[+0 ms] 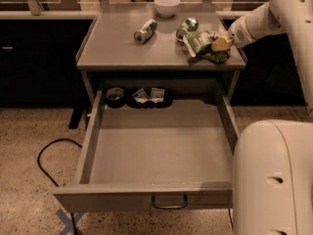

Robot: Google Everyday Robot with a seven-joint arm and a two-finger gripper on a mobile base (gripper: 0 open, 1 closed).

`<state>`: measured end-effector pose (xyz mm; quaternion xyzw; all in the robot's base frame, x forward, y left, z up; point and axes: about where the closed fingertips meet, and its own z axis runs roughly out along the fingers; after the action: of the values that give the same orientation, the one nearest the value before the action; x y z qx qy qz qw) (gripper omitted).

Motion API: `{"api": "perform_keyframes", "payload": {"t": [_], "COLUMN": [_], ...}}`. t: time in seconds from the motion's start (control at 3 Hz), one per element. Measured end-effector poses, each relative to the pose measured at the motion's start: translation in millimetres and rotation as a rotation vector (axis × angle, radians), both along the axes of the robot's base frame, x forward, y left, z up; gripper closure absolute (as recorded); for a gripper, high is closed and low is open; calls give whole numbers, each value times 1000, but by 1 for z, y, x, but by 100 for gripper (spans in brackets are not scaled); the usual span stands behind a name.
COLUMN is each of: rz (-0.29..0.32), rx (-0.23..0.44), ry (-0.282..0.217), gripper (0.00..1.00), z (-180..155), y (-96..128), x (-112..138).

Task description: Pick green jalapeno chip bag from top drawer and place on counter

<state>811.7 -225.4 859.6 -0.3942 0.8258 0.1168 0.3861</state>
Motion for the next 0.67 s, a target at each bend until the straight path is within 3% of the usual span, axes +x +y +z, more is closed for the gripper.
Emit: {"api": "perform_keyframes", "payload": {"t": [0.67], "rz": [3], "rx": [0], "ry": [11], "gripper": [58], "z": [-6], "y": [2], "x": [0]}}
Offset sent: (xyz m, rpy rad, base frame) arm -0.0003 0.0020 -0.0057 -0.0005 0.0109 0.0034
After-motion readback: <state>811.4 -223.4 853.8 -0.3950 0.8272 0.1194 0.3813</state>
